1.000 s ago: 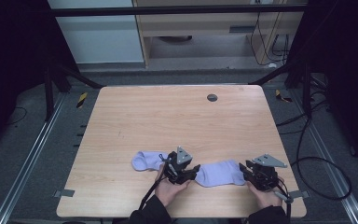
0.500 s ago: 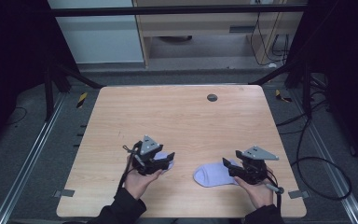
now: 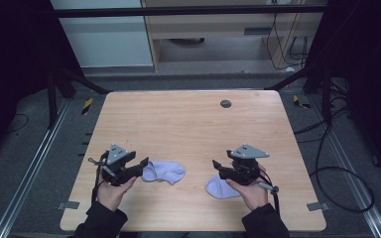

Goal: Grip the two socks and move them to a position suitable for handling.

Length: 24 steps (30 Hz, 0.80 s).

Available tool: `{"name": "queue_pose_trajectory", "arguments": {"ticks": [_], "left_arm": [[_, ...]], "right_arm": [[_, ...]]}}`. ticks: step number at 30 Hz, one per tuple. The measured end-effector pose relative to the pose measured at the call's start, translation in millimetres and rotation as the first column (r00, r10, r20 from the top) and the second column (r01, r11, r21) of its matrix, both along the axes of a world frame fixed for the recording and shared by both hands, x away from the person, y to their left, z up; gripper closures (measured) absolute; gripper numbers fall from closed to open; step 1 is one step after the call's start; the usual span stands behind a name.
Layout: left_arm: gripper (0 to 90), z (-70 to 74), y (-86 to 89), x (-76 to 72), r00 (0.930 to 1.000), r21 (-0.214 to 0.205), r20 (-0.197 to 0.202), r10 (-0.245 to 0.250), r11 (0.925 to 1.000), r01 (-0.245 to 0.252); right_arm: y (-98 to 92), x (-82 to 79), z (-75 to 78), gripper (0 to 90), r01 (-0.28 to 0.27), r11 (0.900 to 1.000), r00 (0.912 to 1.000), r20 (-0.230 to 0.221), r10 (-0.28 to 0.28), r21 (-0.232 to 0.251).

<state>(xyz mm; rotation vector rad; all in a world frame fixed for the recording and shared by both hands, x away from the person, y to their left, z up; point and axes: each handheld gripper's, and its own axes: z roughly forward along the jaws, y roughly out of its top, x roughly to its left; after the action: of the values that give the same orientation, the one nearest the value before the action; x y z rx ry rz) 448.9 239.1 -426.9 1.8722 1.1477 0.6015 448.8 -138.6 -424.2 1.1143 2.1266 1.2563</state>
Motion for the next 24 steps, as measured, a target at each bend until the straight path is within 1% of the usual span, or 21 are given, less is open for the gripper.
{"name": "queue_pose_trajectory", "arguments": {"ticks": [1, 2, 3, 4, 5, 6, 7, 10, 12, 13, 14, 15, 19, 24], "left_arm": [[43.9, -2.4, 3.7, -0.7, 0.9999, -0.002, -0.003, 0.01, 1.0, -0.01], [44.6, -4.6, 7.8, -1.6, 0.9998, 0.008, -0.005, 0.019, 0.9998, -0.019], [45.4, -7.4, 11.0, -2.0, 0.9996, 0.006, -0.007, 0.028, 0.9996, -0.028], [45.9, -10.3, 14.0, -2.4, 0.9995, 0.006, -0.014, 0.029, 0.9996, -0.029], [46.5, -10.3, 14.0, -2.4, 0.9995, 0.006, -0.014, 0.029, 0.9996, -0.029], [47.2, -16.9, 18.3, -2.8, 0.999, 0.009, -0.023, 0.039, 0.9992, -0.039], [48.0, -19.9, 20.4, -2.6, 0.9987, 0.02, -0.028, 0.042, 0.999, -0.041], [50.8, -28.0, 24.1, -1.2, 0.9974, 0.03, -0.05, 0.052, 0.9983, -0.051], [52.8, -33.1, 24.1, -0.2, 0.9963, 0.039, -0.066, 0.054, 0.9979, -0.052], [53.5, -33.1, 24.1, -0.2, 0.9963, 0.039, -0.066, 0.054, 0.9979, -0.052], [54.4, -37.3, 22.5, 1.1, 0.9956, 0.044, -0.08, 0.048, 0.998, -0.045], [54.8, -38.6, 21.3, 1.8, 0.9951, 0.044, -0.088, 0.045, 0.9982, -0.042], [56.1, -43.2, 16.2, 5.1, 0.995, 0.06, -0.091, 0.042, 0.9975, -0.037], [57.9, -49.6, 9.4, 10.9, 0.9929, 0.073, -0.112, 0.041, 0.9968, -0.033]], "right_arm": [[3.9, 1.1, 0.7, 38.0, -0.012, 0.9999, 0.9999, 0.005, 0.012, -0.006], [7.9, 2.0, 1.3, 38.1, -0.019, 0.9998, 0.9998, 0.003, 0.019, -0.006], [11.7, 3.1, 1.6, 38.1, -0.029, 0.9996, 0.9996, 0.001, 0.029, -0.004], [15.9, 4.2, 1.4, 38.1, -0.035, 0.9994, 0.9994, 0.0, 0.035, -0.006], [15.9, 4.2, 1.4, 38.1, -0.035, 0.9994, 0.9994, 0.0, 0.035, -0.006], [24.8, 6.2, 0.4, 38.9, -0.05, 0.9987, 0.9987, -0.006, 0.05, -0.012], [29.6, 7.1, -0.4, 39.2, -0.059, 0.9981, 0.9983, -0.008, 0.058, -0.018], [45.3, 9.5, -3.6, 41.9, -0.091, 0.9955, 0.9957, -0.019, 0.09, -0.028], [56.7, 10.6, -7.0, 43.7, -0.112, 0.9931, 0.9933, -0.029, 0.112, -0.033], [62.6, 11.0, -9.4, 44.4, -0.124, 0.9916, 0.9919, -0.033, 0.123, -0.036], [68.4, 11.2, -12.0, 45.3, -0.136, 0.9899, 0.9901, -0.039, 0.134, -0.039], [74.1, 11.5, -14.8, 46.0, -0.15, 0.9876, 0.9879, -0.046, 0.148, -0.045], [95.7, 12.8, -25.9, 50.0, -0.192, 0.9785, 0.9797, -0.075, 0.186, -0.076], [116.2, 13.9, -37.8, 55.3, -0.23, 0.9682, 0.9695, -0.11, 0.219, -0.098]]}}
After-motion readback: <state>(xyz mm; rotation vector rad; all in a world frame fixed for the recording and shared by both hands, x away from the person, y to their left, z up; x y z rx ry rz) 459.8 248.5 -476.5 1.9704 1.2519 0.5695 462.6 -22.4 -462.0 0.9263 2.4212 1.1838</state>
